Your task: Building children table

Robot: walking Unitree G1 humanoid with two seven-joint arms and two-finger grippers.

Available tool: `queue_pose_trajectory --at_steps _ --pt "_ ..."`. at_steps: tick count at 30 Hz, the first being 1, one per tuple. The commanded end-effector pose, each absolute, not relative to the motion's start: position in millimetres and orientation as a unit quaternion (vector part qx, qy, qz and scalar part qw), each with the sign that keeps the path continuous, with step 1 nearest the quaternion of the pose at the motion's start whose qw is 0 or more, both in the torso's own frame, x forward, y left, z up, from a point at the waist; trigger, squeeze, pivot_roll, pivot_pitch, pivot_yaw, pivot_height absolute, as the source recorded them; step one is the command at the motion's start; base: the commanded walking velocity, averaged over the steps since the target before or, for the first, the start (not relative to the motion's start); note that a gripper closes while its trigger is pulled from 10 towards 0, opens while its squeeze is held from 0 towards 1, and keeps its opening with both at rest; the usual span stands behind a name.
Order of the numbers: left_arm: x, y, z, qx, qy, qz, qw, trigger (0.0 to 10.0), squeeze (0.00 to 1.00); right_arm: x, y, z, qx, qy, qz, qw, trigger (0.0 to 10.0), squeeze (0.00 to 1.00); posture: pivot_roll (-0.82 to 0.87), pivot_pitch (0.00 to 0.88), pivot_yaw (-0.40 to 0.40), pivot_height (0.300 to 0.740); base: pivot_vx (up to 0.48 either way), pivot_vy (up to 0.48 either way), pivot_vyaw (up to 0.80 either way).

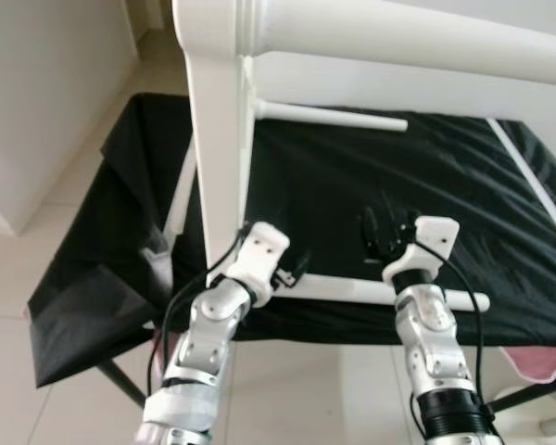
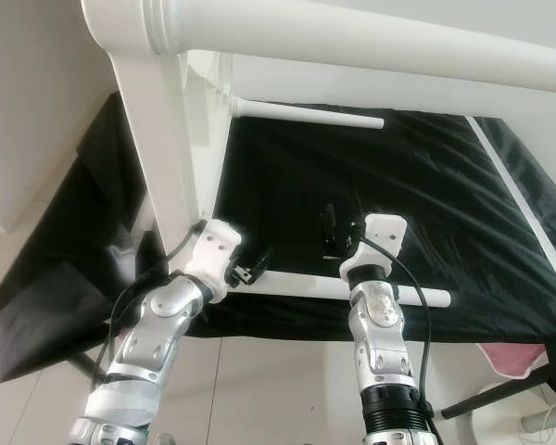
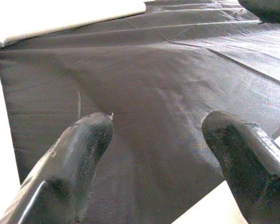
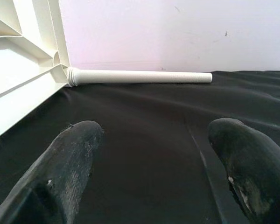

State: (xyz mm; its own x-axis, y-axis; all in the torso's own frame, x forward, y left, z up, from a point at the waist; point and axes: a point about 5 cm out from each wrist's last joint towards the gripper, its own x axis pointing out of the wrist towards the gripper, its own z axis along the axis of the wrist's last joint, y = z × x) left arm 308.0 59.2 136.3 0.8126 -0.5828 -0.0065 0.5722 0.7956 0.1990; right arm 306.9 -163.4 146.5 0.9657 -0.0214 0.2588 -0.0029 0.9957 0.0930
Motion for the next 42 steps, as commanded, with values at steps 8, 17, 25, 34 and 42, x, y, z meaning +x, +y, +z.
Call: queue_pose_trajectory --at_steps 8,17,25,34,42 --pt "313.5 65.4 133.7 0.094 -0.027 -0.214 0.972 10.0 0.00 305.4 -167.5 142.4 0.043 -0.125 -0.012 0.991 10.0 0.00 0.04 0.037 -0.043 0.740 0.000 -0.252 0.00" --pt "315.0 65.7 135.3 0.080 -0.026 -0.211 0.974 10.0 0.00 305.5 -167.6 141.4 0.043 -0.123 -0.011 0.991 10.0 0.00 0.04 0.041 -0.045 0.740 0.000 -0.268 0.00" --pt "315.1 66.2 134.8 0.081 -0.025 -0.211 0.974 10.0 0.00 305.8 -167.9 140.9 0.043 -0.122 -0.012 0.991 10.0 0.00 0.04 0.039 -0.045 0.740 0.000 -0.271 0.00" --pt "315.8 66.2 135.7 0.080 -0.026 -0.212 0.974 10.0 0.00 306.7 -167.9 141.2 0.043 -0.123 -0.011 0.991 10.0 0.00 0.04 0.037 -0.045 0.740 0.000 -0.271 0.00" --pt "319.1 69.4 145.7 0.078 -0.051 -0.173 0.980 10.0 0.00 306.0 -167.9 142.3 0.040 -0.126 -0.010 0.991 10.0 0.00 0.04 0.040 -0.044 0.740 0.000 -0.034 0.00"
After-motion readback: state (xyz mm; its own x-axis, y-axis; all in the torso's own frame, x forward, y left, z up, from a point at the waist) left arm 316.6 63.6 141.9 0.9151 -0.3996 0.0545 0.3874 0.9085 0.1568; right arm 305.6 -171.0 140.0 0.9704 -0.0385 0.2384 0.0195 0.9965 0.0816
